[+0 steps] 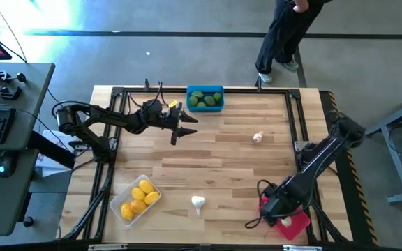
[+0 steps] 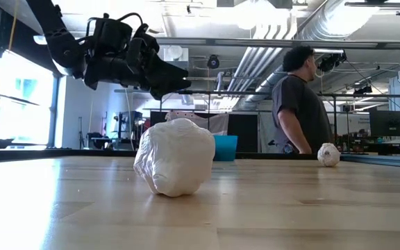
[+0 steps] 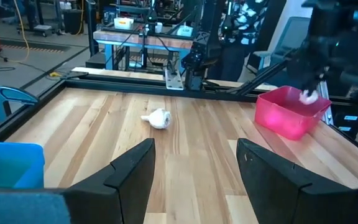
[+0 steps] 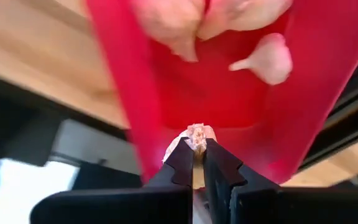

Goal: Sort produce into baskets
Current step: Put the garlic into the red bin

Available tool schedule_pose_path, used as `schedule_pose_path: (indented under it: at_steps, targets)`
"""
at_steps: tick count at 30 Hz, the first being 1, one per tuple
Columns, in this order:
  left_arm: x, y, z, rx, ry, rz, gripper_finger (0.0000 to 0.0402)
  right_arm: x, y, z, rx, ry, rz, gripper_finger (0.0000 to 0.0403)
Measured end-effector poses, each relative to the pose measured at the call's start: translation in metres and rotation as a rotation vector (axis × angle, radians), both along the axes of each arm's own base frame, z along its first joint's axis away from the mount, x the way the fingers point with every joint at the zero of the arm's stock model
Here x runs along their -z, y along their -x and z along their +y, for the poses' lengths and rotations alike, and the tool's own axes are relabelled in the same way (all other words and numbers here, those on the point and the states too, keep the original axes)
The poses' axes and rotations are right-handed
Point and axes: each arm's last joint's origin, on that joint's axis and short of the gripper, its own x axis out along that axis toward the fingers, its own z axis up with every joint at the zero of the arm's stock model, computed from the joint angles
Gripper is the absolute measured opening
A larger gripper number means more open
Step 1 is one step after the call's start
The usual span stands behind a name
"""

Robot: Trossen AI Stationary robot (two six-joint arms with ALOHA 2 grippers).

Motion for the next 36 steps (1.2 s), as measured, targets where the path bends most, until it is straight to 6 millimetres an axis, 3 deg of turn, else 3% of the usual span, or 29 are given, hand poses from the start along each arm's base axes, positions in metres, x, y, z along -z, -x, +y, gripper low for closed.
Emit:
schedule_pose_path:
  at_steps: [6, 22, 25, 30, 36]
  targets:
    - [0.0, 0.0, 0.0, 0.0, 0.001, 0.0, 0.0211, 0.024, -0.007, 0.003, -0.092, 0.043, 0.062, 0.0004]
    - [0.0, 0.0, 0.0, 0.0, 0.001, 0.0, 0.0211, 0.05, -0.016, -0.011, -0.199, -0.032, -0.007, 0.0009]
    - [0.0, 0.0, 0.0, 0.0, 0.001, 0.0, 0.0211, 0.049, -0.016, -0.011, -0.209, -0.061, 0.006, 0.0032]
    - [0.0, 0.0, 0.0, 0.0, 0.001, 0.0, 0.0211, 0.044, -0.016, -0.01, -0.25, -0.081, 0.014, 0.0113]
    - [0.0, 0.0, 0.0, 0.0, 0.001, 0.0, 0.0211, 0.013, -0.02, -0.013, -0.301, -0.01, 0.05, 0.0184]
